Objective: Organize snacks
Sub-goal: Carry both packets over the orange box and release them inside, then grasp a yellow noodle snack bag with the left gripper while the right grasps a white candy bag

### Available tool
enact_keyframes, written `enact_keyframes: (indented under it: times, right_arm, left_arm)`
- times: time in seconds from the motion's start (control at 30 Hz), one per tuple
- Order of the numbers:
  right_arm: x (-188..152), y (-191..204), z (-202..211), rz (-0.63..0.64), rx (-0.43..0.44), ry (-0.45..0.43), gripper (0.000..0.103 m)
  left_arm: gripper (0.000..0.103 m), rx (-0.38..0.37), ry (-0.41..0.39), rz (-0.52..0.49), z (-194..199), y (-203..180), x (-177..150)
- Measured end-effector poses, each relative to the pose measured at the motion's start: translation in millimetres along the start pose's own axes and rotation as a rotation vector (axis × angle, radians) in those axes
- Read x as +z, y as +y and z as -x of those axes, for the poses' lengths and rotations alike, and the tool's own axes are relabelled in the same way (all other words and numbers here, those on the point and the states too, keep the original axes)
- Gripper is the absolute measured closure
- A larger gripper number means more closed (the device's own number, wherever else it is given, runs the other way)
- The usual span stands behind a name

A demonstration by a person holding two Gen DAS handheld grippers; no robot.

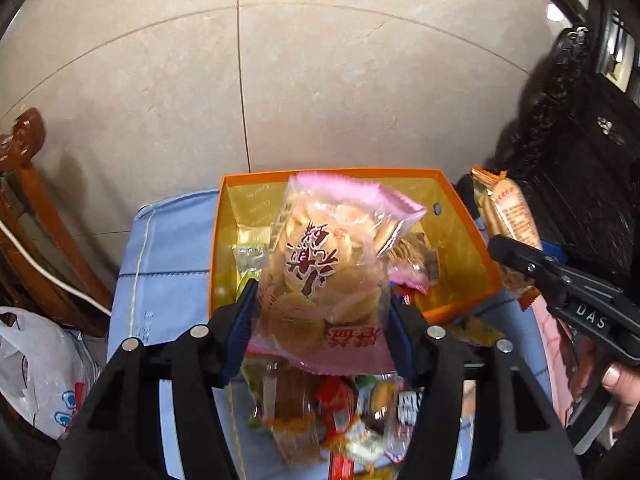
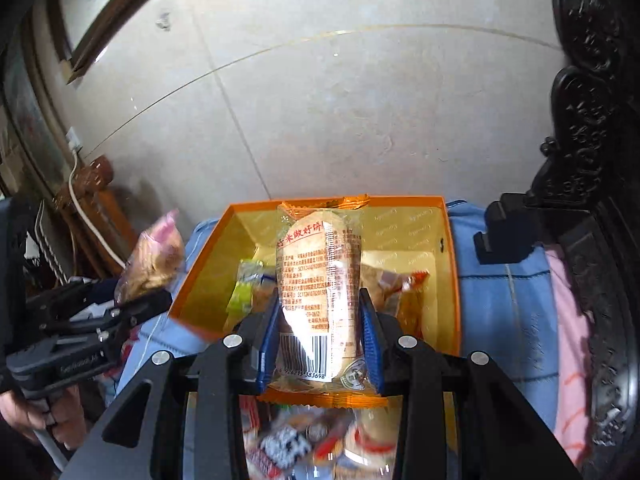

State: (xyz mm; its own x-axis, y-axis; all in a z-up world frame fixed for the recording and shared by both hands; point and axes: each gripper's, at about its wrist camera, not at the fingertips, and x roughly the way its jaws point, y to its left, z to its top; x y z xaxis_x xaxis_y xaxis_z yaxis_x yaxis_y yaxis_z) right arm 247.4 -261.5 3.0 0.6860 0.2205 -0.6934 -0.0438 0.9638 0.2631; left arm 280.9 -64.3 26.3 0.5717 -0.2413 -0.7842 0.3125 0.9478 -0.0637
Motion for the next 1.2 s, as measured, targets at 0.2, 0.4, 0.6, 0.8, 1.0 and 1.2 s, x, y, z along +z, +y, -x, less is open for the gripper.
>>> enact_keyframes:
  times: [0.2,0.4,0.6,0.8,1.0,1.2]
  right_arm:
    - [-6.8,-19.5,-21.7,-0.147,-0.087,-0.038,0.013]
    - [-40.3,-32.1,-9.9,-0.194,-0.103,0.019,0.007]
    - [-97.1,-31.4,21.0,-0.145,-0.148,0.073,0.004]
    - [-167.5,-27.5,39.1,-0.105,-0.105,0.229,0.004]
    - [-210.2,-32.4,53.7,-0.168,-0.101,0.303,0.004]
    - [-224.2,-6.8,60.8,-0.101,-0.082,0.308,0.004]
  left_arm:
    - [0.006,0.088,0.034,0.074,-35.9,7.1,8.6]
    - [0.005,0.084,0.085,0.035,-38.6,4.3,-12.0]
    - [0.005,0.001,0.097,0.028,-8.0,-1.6,-55.7]
    - [0.005,-0.018,0.263,0.025,-3.7,-9.6,-137.6]
    - [0.005,-0.024,0.431,0.024,-14.9,-25.7,-203.6]
    - [0.005,-0.036,0.492,0.004,-20.7,-43.2,-228.1]
